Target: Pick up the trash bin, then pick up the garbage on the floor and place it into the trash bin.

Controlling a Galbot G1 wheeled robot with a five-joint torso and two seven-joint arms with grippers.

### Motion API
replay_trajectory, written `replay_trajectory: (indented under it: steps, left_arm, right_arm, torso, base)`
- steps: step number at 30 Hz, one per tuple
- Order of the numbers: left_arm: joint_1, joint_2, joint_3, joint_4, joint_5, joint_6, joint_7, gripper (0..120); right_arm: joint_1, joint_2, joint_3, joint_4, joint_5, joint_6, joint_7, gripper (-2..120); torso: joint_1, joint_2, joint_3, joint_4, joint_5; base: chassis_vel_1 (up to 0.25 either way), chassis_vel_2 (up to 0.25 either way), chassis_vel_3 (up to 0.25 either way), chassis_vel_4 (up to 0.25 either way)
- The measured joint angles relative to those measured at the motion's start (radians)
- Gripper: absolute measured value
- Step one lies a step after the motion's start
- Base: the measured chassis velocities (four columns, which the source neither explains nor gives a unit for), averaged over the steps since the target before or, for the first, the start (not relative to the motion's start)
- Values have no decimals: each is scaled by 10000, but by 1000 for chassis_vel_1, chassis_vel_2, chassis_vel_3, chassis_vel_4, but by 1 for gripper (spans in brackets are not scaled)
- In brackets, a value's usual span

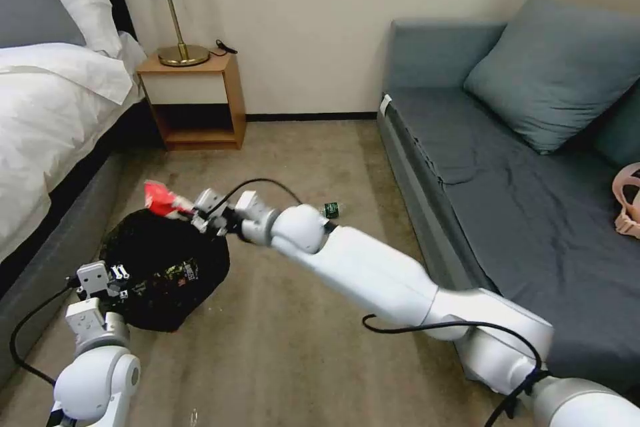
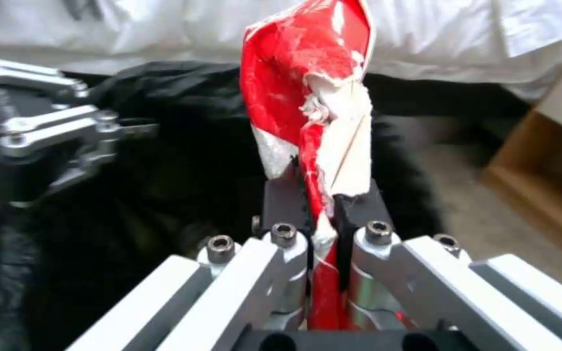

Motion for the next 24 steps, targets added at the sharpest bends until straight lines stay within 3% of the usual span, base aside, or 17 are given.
replay_trajectory:
  steps: [15,17,19,21,23,24]
  left_arm:
    - [-171,-43,69,-16,-199,41,-30,4]
    - [-187,-43,74,-20,-207,46,-30,4]
    - [-186,-47,75,-22,-208,47,-31,4]
    - [-171,-72,90,-42,-208,49,-31,4]
    - [-166,-76,90,-46,-205,50,-31,4]
    - [-156,-86,91,-55,-187,50,-31,4]
  right_arm:
    - [-517,417,-549,-465,-335,110,426,4]
    - [-565,392,-551,-468,-348,68,601,16]
    - [-575,385,-549,-468,-349,54,630,17]
    - [-606,328,-520,-450,-357,-4,678,30]
    - [-610,314,-514,-439,-358,-18,678,32]
    - [-627,278,-501,-397,-363,-93,675,39]
  torso:
    - [0,0,-1,-2,1]
    - [0,0,0,-3,1]
    - [0,0,0,-3,1]
    - [0,0,0,-3,1]
    - [0,1,0,-2,2]
    - [0,1,0,-3,1]
  base:
    - [0,0,0,0]
    - [0,0,0,0]
    - [0,0,0,0]
    - [0,0,0,0]
    - [0,0,0,0]
    - [0,0,0,0]
